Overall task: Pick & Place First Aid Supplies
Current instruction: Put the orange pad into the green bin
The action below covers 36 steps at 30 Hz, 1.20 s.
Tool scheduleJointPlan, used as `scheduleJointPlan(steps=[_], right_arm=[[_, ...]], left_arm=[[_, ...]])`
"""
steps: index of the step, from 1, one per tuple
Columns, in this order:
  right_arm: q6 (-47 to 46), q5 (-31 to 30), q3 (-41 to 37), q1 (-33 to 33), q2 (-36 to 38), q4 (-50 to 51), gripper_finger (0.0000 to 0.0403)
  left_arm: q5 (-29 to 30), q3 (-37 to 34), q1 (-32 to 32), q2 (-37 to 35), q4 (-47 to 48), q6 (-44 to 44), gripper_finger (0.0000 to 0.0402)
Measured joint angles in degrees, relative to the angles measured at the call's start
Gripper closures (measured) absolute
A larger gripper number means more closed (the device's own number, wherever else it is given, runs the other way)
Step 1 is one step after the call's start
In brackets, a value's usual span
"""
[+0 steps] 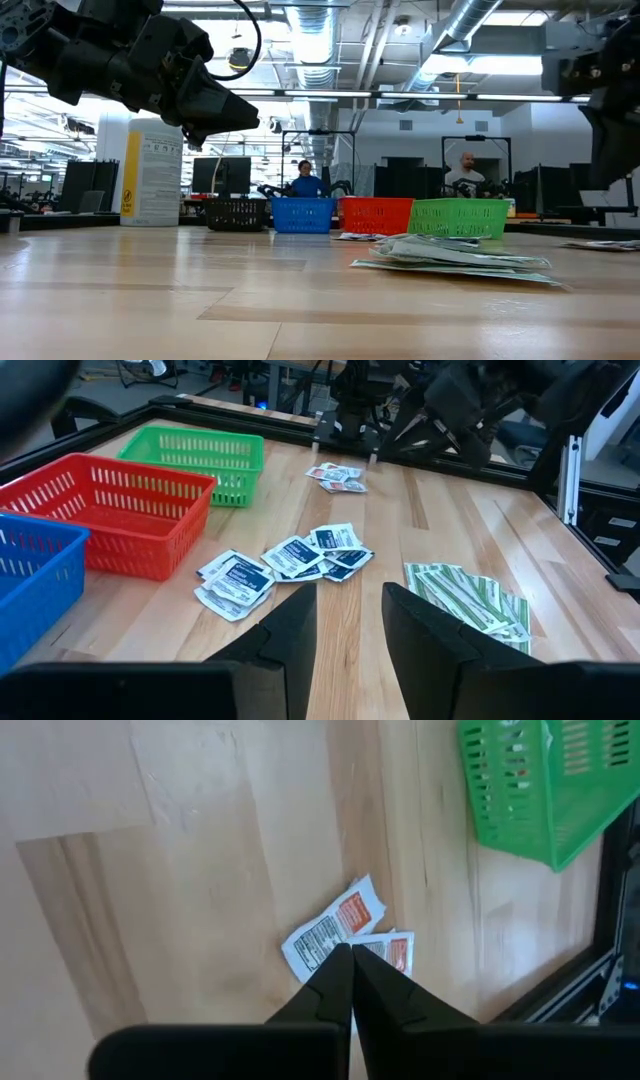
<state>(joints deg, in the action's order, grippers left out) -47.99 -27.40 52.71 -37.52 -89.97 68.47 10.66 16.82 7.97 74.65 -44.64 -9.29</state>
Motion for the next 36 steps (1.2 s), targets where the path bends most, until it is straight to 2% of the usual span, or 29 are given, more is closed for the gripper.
scheduleJointPlan(steps=[6, 15, 22, 36], right_arm=[[-0.3, 1.2, -2.3, 0.9, 0.0, -5.7, 0.0368], [0.0, 6.6, -6.7, 1.4, 0.0, -11.3, 0.0304], [3.0, 6.8, -10.0, 1.1, 0.0, -17.2, 0.0303], [3.5, 5.9, -13.5, 1.6, 0.1, -18.4, 0.0303]], left_arm=[[0.0, 0.0, 0.0, 0.0, 0.0, 0.0, 0.0286], [0.0, 0.0, 0.0, 0.0, 0.0, 0.0, 0.0286], [0.0, 0.0, 0.0, 0.0, 0.0, 0.0, 0.0286], [0.0, 0.0, 0.0, 0.0, 0.0, 0.0, 0.0286]])
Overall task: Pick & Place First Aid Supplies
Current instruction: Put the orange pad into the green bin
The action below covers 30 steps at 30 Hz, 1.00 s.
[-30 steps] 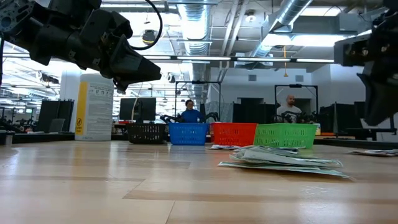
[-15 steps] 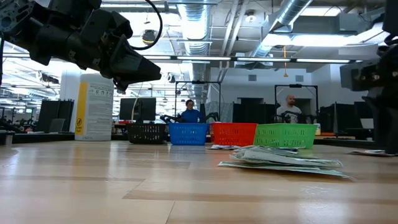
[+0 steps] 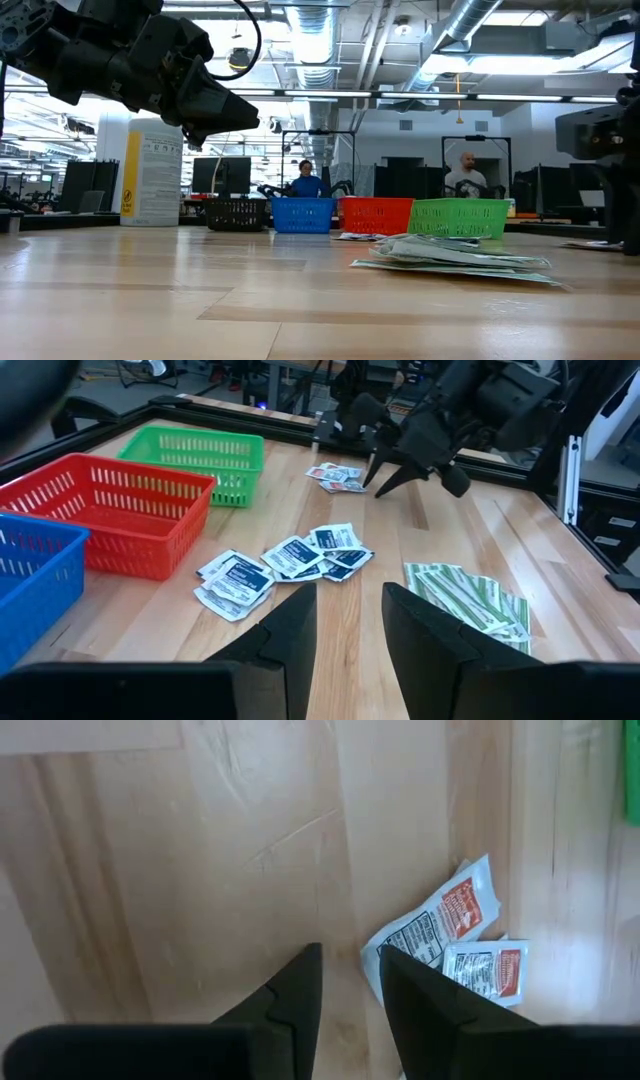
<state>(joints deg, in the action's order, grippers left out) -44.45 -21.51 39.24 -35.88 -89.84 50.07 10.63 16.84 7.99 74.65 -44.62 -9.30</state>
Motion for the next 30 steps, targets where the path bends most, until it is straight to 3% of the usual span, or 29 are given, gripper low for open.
scheduleJointPlan(steps=[8, 18, 30], right_arm=[[1.7, -0.7, -0.1, 0.5, 0.0, -0.5, 0.0318], [5.7, 0.1, -0.2, 3.9, -0.1, -1.6, 0.0396], [6.0, -1.9, 3.1, 4.6, -0.3, 2.1, 0.0402]], left_arm=[[0.0, 0.0, 0.0, 0.0, 0.0, 0.0, 0.0286], [0.0, 0.0, 0.0, 0.0, 0.0, 0.0, 0.0286], [0.0, 0.0, 0.0, 0.0, 0.0, 0.0, 0.0286]])
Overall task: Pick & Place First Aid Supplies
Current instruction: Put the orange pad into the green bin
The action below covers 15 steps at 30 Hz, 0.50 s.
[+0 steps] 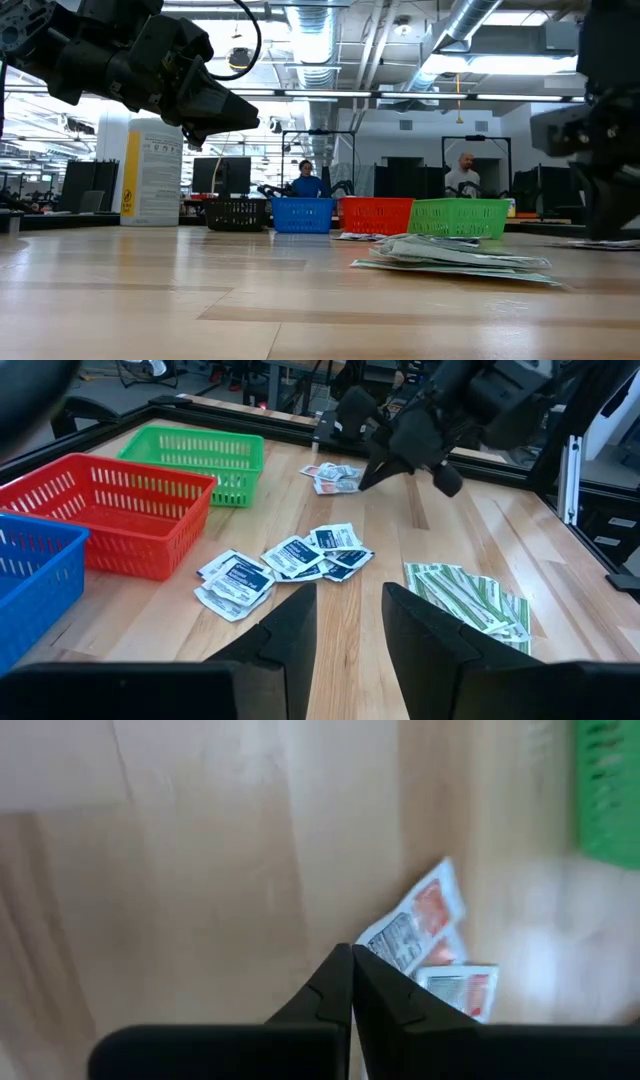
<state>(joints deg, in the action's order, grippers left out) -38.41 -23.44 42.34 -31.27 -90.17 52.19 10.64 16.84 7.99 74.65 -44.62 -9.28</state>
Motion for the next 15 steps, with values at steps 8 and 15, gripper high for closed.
scheduleJointPlan(steps=[8, 15], right_arm=[[3.1, -12.0, 9.0, -0.2, 0.1, 4.5, 0.0402], [5.2, -14.1, 12.2, 1.2, 0.2, 5.0, 0.0402]], left_arm=[[0.0, 0.0, 0.0, 0.0, 0.0, 0.0, 0.0286], [0.0, 0.0, 0.0, 0.0, 0.0, 0.0, 0.0286]])
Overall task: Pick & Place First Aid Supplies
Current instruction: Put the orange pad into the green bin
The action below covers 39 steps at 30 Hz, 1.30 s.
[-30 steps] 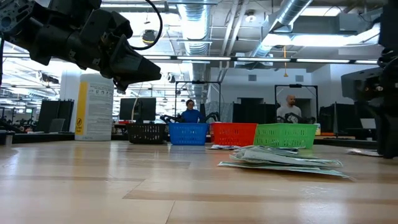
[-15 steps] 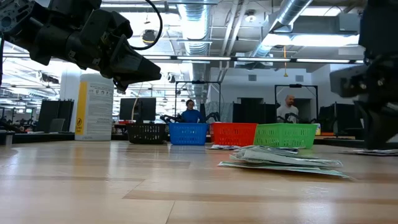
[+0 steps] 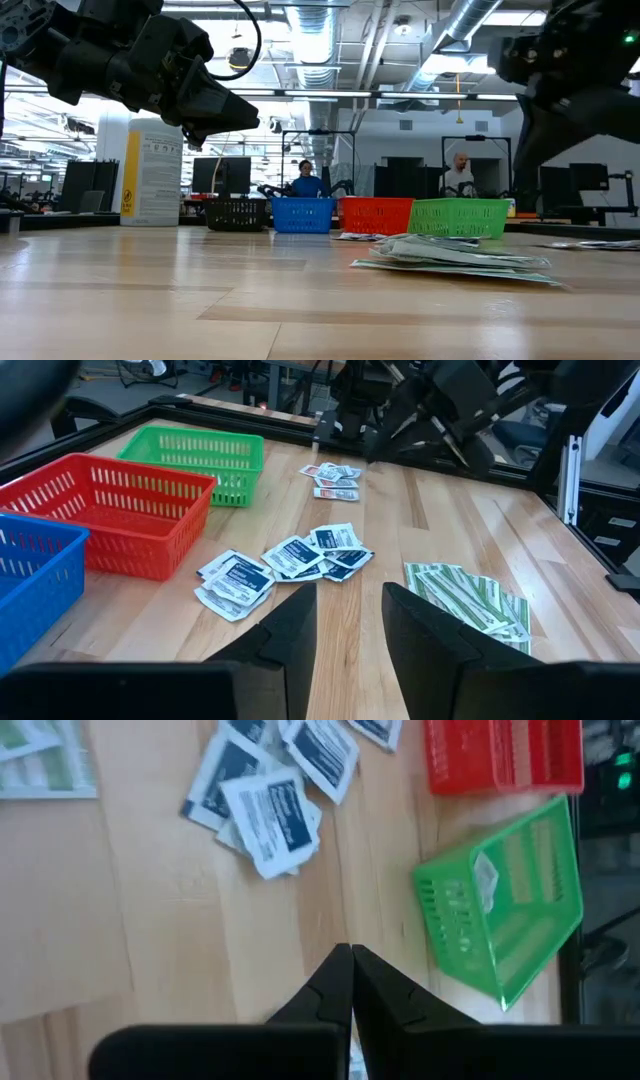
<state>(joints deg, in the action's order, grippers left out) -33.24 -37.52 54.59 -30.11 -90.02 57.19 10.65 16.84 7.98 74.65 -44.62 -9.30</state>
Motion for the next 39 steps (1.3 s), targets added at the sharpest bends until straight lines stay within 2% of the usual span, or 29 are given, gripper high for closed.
scheduleJointPlan(steps=[3, 10, 16, 20, 29, 39], right_arm=[[-2.9, 1.2, -0.9, 0.8, 0.0, 0.2, 0.0396], [-3.2, 13.0, -3.8, 2.2, 0.0, -2.5, 0.0363], [-4.1, 14.0, -7.0, 2.2, 0.0, -4.4, 0.0329], [-4.3, 17.2, -9.8, 3.0, 0.0, -6.5, 0.0316], [-3.5, 18.9, -12.7, 3.7, 0.0, -10.1, 0.0310], [2.0, 18.7, -14.2, 5.7, 0.3, -13.3, 0.0310]], left_arm=[[0.0, 0.0, 0.0, 0.0, 0.0, 0.0, 0.0286], [0.0, 0.0, 0.0, 0.0, 0.0, 0.0, 0.0286], [0.0, 0.0, 0.0, 0.0, 0.0, 0.0, 0.0286], [0.0, 0.0, 0.0, 0.0, 0.0, 0.0, 0.0286], [0.0, 0.0, 0.0, 0.0, 0.0, 0.0, 0.0286], [0.0, 0.0, 0.0, 0.0, 0.0, 0.0, 0.0286]])
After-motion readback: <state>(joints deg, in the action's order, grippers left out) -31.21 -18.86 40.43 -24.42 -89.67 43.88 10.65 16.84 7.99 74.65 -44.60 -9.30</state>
